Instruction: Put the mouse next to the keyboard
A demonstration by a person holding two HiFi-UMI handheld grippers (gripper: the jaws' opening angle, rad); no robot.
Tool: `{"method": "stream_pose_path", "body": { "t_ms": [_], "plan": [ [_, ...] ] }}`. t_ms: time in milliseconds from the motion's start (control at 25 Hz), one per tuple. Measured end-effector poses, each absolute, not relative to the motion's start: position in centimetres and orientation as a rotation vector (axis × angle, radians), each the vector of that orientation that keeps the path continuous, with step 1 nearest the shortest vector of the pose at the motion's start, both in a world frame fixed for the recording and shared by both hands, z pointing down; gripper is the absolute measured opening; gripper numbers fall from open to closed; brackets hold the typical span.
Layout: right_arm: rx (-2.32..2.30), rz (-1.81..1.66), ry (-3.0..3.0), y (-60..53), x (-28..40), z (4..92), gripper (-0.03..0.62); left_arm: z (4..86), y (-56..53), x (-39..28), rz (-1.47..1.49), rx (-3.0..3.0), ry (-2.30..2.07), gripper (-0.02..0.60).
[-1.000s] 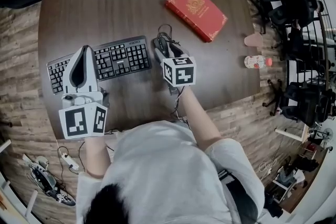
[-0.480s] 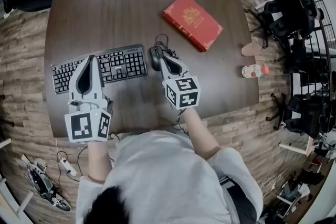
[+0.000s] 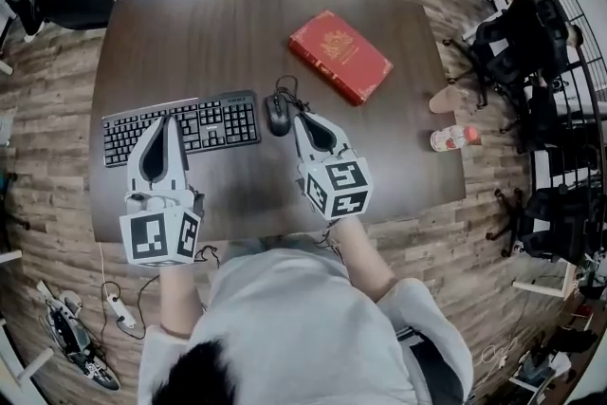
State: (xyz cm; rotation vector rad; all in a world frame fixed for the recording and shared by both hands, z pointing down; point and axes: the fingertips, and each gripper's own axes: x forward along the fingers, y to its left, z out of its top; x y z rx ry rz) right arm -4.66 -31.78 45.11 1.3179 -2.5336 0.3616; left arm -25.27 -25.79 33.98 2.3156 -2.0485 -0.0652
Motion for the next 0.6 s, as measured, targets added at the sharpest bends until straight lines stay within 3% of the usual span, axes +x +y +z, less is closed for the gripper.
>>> {"method": "stream_pose_path", "body": {
  "t_ms": [600],
  "plan": [
    [1.324,0.111,-2.645,-27.2,-0.8,37.3,0.02,30.9,-20.5,-21.5,-0.111,2.315,-2.144,0.009]
  ]
}}
